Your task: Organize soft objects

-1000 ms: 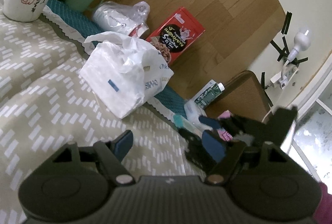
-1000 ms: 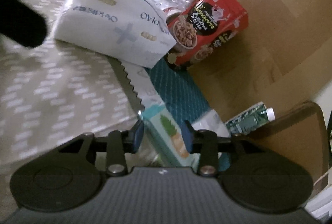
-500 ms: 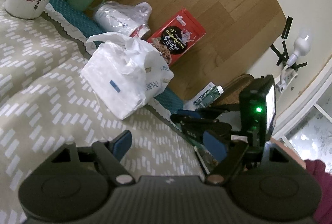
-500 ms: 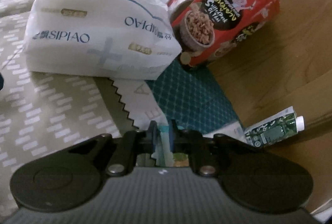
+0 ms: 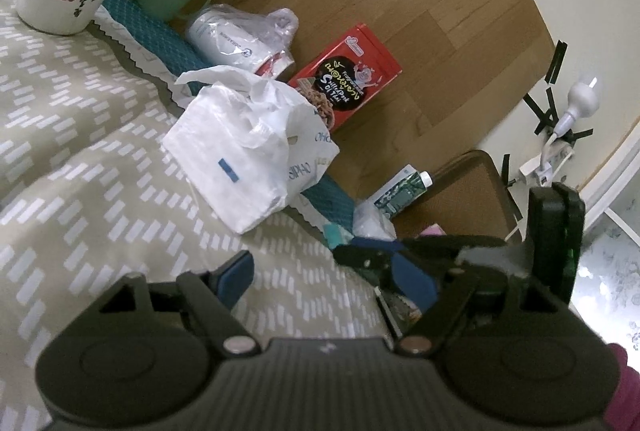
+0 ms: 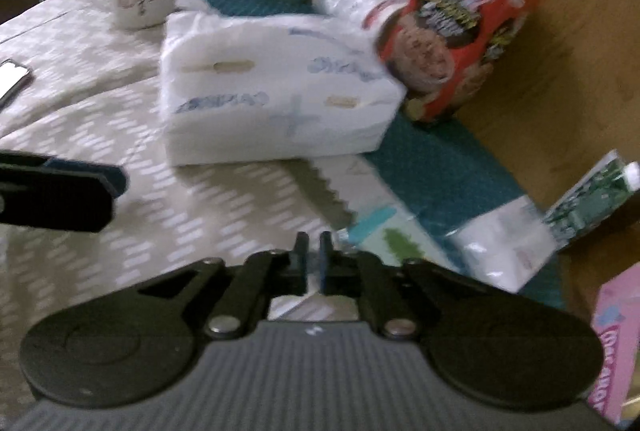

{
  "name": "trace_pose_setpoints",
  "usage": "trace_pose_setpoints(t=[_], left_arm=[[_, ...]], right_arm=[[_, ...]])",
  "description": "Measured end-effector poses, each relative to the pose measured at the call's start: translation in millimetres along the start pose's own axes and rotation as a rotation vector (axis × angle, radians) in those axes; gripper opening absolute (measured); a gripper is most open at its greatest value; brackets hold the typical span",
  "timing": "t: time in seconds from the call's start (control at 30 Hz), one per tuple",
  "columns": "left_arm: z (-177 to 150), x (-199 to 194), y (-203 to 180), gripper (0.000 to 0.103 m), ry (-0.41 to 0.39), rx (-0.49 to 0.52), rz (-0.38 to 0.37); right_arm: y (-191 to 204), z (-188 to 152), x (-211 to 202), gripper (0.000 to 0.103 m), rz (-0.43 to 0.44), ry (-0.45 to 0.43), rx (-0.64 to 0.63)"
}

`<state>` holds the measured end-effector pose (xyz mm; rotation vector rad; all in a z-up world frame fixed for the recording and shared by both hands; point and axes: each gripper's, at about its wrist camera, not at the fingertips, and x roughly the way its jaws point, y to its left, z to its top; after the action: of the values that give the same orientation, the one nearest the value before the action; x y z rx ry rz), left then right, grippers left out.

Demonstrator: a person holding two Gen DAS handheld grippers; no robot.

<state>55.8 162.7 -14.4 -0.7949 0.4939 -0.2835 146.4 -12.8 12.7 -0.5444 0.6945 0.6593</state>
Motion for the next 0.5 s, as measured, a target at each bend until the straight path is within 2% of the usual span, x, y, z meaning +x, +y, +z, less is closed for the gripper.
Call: trace_pose_setpoints(t=[0.03,0.07,0.1,0.13,0.2,0.3,0.4,0.47,0.5], left_arm=[[0.0,0.1,-0.2,0.079,0.000,0.001,0.001],[0.0,0.3,-0.4,0.079,0.001,0.002,0.002],[0.2,0.2,-0.1,0.079,0.001,0.002,0.001],[0.3,0.2,0.0,0.080,0.002,0.002,-0.001],[0.5,0.2,0.4,0.080,0.003,0.002,-0.002],[0.6,0.1,0.7,0.080,0.003,0.002,-0.003],[0.7,0.2,0.5,0.081,0.003,0.002,-0.005],[0.8,0.4,0.8,0.081,0.004,0.002,-0.006],[1.2,0.6,1.5,0.081,0.004,0.001,-0.007]], right_arm=[[-7.0,1.7,-0.4,0.031,-0.005,0.003,0.023],[-13.6,3.8,0.1,0.038,-0.009,0.013,0.044],[-18.9,5.4,1.5,0.052,-0.013,0.023,0.056],[-22.5,7.6,5.0,0.059,-0.022,0.035,0.057],[-27.6,9.0,16.6,0.063,-0.042,0.086,0.063],[-45.6,9.8,27.3,0.082,-0.018,0.110,0.153],[-59.9,12.0,38.6,0.088,0.025,0.129,0.243],[-69.5,11.6,43.7,0.087,0.077,0.147,0.332],[-72.4,12.5,44.7,0.083,0.083,0.145,0.346]])
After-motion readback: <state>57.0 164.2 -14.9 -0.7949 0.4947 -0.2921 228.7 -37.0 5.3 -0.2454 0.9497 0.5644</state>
